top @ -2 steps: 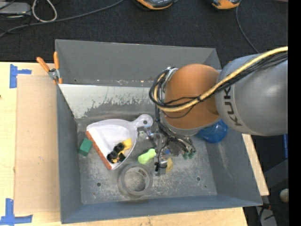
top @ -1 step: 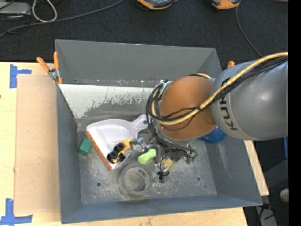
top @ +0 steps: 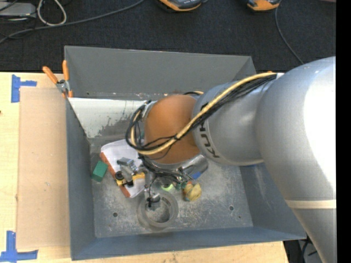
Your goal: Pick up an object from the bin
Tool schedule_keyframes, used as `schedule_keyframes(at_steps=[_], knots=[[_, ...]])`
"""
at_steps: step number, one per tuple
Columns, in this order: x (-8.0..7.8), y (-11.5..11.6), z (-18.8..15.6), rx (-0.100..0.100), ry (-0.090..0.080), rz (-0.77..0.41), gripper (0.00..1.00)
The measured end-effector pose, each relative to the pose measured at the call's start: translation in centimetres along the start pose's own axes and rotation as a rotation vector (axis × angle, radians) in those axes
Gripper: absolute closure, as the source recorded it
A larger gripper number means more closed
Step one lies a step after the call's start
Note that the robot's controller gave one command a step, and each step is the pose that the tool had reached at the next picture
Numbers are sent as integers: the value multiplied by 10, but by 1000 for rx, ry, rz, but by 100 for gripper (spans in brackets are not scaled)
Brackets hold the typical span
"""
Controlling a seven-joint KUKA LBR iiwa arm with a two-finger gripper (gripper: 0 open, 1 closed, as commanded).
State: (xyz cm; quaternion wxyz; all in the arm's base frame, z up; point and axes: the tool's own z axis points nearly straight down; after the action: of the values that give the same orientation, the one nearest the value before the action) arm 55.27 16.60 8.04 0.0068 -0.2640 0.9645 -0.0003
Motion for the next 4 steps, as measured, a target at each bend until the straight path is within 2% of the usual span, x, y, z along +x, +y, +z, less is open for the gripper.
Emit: schedule_keyframes(at_steps=[1,2,3,4], knots=[[7,-3,-8,-2,4,-19,100],[6,-3,-8,-2,4,-19,100],[3,-9,-24,-6,15,-6,100],[3,-21,-44,-4,6,-24,100]])
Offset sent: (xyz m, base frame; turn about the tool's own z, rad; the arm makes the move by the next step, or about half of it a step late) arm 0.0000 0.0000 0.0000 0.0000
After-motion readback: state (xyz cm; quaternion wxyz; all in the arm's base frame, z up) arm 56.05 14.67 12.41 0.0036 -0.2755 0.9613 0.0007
